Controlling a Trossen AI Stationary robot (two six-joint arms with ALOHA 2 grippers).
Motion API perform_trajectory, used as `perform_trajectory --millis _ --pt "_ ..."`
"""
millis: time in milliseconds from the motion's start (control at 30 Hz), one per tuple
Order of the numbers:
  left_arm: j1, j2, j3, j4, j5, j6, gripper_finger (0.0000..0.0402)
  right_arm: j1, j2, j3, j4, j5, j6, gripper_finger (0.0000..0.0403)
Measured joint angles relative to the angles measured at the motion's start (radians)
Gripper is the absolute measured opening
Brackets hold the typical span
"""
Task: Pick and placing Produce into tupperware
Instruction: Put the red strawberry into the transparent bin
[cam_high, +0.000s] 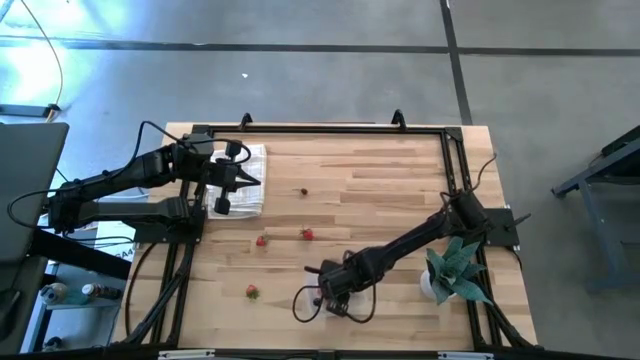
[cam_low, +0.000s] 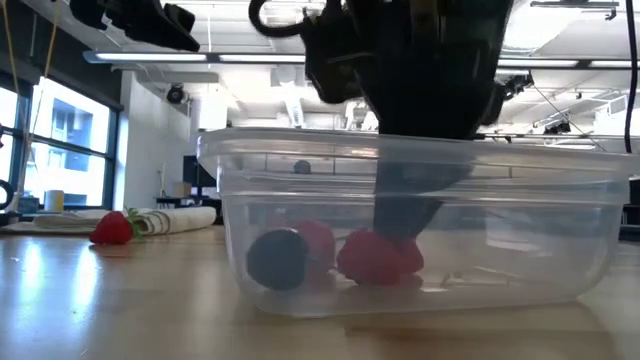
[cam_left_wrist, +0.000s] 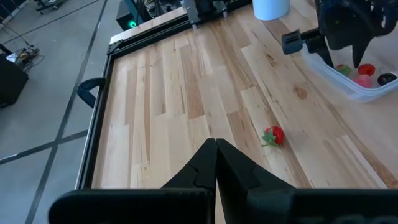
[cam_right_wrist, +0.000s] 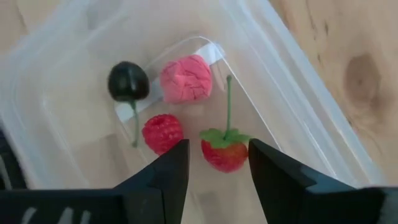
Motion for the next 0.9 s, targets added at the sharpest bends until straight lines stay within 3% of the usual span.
perform_trajectory --millis 333,567,733,900 --pt "0.0 0.0 0.0 0.0 0.0 0.0 0.0001 0.016 -0.073 0.0 -0.015 0.038 -0.007 0.0155" --pt "0.0 0.0 0.0 0.0 0.0 0.0 0.0001 0.035 -0.201 0.0 -0.074 0.066 -0.025 0.0155" --pt "0.0 0.0 0.0 0.0 0.0 0.0 0.0001 0.053 -0.354 0.001 -0.147 0.15 -0.045 0.0155" --pt "0.0 0.0 0.0 0.0 0.0 0.0 0.0001 0.087 -0.535 0.002 -0.306 0.301 -0.061 0.0155"
